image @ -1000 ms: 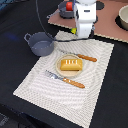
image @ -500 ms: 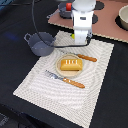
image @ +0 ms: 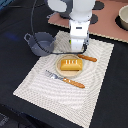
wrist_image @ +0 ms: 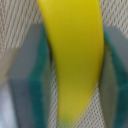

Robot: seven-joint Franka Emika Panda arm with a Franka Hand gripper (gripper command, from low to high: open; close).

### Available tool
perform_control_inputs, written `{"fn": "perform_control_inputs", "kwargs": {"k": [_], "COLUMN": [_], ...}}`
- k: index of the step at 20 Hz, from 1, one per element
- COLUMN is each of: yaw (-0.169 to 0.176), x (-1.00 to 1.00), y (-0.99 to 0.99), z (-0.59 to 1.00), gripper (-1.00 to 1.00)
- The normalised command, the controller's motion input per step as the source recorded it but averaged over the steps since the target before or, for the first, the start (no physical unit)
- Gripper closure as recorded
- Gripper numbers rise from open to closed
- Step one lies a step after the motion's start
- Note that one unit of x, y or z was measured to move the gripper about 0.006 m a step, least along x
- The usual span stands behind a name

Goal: Interact with the objects in diverse but meaningful ways.

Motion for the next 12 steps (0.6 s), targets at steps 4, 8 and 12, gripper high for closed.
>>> {"fn": "perform_control_inputs", "kwargs": {"k": [4,8,12], "yaw": [0.000,-0.017,-0.020], "x": [0.02,0.00,0.09], "y": [0.39,0.28,0.09], "z": [0.85,1.00,1.00], "gripper": [-1.00,-1.00,-1.00]}}
